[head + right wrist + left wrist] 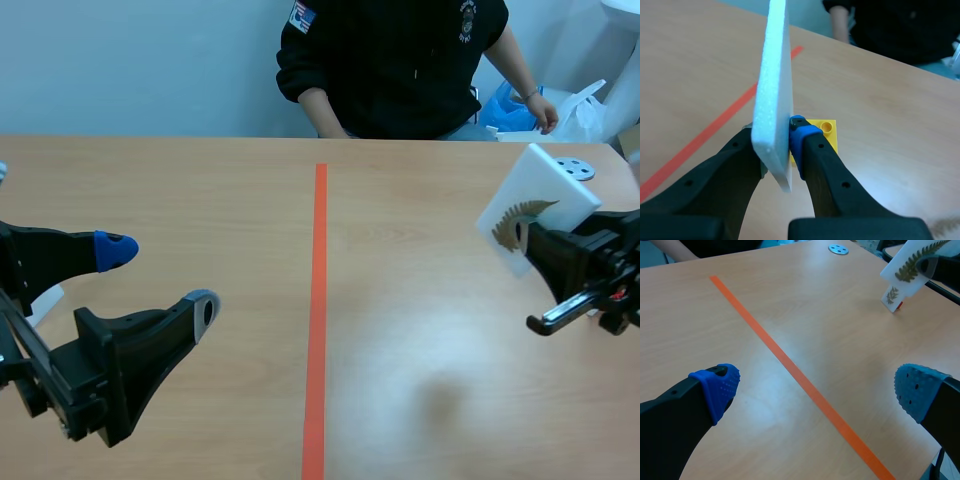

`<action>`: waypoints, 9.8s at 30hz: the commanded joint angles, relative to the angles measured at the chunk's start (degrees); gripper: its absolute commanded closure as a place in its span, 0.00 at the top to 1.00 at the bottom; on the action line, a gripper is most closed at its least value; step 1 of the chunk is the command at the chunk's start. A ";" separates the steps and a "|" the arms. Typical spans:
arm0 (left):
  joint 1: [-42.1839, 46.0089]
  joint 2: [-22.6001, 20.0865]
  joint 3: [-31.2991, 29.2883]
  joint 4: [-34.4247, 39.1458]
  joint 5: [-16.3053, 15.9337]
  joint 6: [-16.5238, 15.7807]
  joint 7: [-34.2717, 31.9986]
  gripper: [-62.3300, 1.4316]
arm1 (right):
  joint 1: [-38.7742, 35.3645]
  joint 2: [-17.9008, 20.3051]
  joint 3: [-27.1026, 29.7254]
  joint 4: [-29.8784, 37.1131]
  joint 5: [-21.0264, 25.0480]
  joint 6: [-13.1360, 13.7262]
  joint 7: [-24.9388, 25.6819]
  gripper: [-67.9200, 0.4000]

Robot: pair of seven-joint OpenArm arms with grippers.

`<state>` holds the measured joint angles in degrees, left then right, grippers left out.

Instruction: Sort the leaf by its shape. The table is split by an orange tape line. A compound leaf with several leaflets goes to the left side, a simple leaf with one blade goes to the right side. Return to the home posture when a red brick is placed on the table.

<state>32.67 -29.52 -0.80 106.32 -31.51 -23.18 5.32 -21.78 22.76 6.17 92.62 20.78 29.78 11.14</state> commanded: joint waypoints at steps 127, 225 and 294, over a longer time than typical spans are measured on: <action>-0.15 0.24 -0.09 0.20 -0.37 -0.15 -1.14 1.00 | -14.25 0.87 -0.04 25.16 6.49 2.80 -14.21 1.00; -42.34 12.35 36.89 -52.63 25.20 -0.11 -19.08 0.22 | -14.25 0.55 0.02 25.05 1.49 -2.36 -13.31 1.00; -30.77 9.99 -1.33 -49.37 12.41 16.90 -11.54 0.38 | -14.23 0.55 0.02 24.90 1.53 -2.34 -11.58 1.00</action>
<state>2.07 -18.46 -1.58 55.59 -18.70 -6.15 -5.06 -36.10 23.31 5.56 117.47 21.89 27.83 -1.54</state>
